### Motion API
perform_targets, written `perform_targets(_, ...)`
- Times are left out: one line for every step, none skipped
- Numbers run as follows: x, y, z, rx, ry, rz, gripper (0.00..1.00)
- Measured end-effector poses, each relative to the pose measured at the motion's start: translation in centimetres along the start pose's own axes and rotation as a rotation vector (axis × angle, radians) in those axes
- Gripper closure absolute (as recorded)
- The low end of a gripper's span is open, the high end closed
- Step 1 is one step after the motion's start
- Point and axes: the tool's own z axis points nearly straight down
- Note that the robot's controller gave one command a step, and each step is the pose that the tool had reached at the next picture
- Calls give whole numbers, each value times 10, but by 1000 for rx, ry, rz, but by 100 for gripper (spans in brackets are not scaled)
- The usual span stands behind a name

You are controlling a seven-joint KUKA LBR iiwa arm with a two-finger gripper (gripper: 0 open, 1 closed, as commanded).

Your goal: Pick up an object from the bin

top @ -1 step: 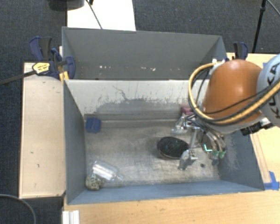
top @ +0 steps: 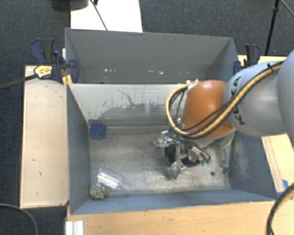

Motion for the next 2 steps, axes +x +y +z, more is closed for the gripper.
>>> perform_targets(1, -11, -4, 0, -3, -184, 0)
perform_targets(-1, -42, -2, 0, -9, -250, 0)
